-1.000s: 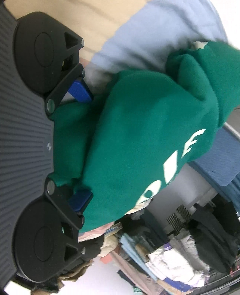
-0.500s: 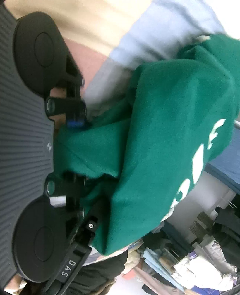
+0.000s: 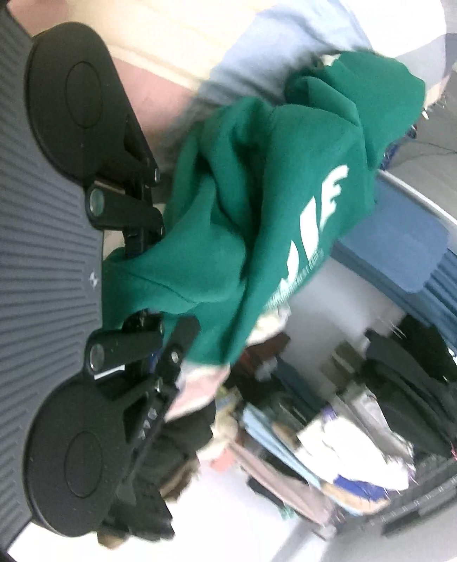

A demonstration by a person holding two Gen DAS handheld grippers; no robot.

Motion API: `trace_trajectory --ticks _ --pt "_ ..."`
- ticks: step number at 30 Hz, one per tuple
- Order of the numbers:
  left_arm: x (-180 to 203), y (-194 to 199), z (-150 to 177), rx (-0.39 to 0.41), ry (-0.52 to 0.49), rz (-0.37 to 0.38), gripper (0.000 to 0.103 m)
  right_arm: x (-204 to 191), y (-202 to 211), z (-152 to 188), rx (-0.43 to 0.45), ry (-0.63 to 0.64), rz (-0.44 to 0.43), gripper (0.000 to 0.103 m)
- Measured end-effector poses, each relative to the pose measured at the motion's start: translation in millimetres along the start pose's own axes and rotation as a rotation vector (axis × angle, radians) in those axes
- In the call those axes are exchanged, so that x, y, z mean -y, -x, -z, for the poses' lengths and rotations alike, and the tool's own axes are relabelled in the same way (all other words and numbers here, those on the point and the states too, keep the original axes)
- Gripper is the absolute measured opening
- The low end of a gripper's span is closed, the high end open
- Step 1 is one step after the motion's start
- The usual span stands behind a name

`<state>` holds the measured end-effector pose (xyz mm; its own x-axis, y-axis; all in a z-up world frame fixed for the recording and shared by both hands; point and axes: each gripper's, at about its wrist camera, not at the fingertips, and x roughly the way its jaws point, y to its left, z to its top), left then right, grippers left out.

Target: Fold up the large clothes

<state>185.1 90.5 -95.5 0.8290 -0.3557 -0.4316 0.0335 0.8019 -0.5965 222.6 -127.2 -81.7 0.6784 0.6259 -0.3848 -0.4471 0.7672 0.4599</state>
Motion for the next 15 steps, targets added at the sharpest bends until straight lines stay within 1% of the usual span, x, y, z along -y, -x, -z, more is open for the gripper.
trace_trajectory --ticks 2,5,10,13,15 --pt "12.6 14.9 1.6 -0.043 -0.004 0.030 0.020 -6.2 13.6 -0.8 0.007 0.013 0.005 0.057" --pt "31.2 35.3 10.4 -0.061 -0.006 0.022 0.020 -15.4 36.0 1.7 0.020 0.035 0.003 0.057" --pt "58.5 73.4 27.7 -0.057 -0.024 0.046 0.020 -33.7 64.8 12.6 0.016 0.067 0.010 0.057" --pt "70.6 101.4 37.2 -0.047 -0.017 0.078 0.020 -39.2 81.6 18.9 0.016 0.062 -0.007 0.057" --pt "73.2 120.0 45.7 -0.041 0.006 0.109 0.020 -41.2 90.7 22.0 0.011 0.060 0.001 0.057"
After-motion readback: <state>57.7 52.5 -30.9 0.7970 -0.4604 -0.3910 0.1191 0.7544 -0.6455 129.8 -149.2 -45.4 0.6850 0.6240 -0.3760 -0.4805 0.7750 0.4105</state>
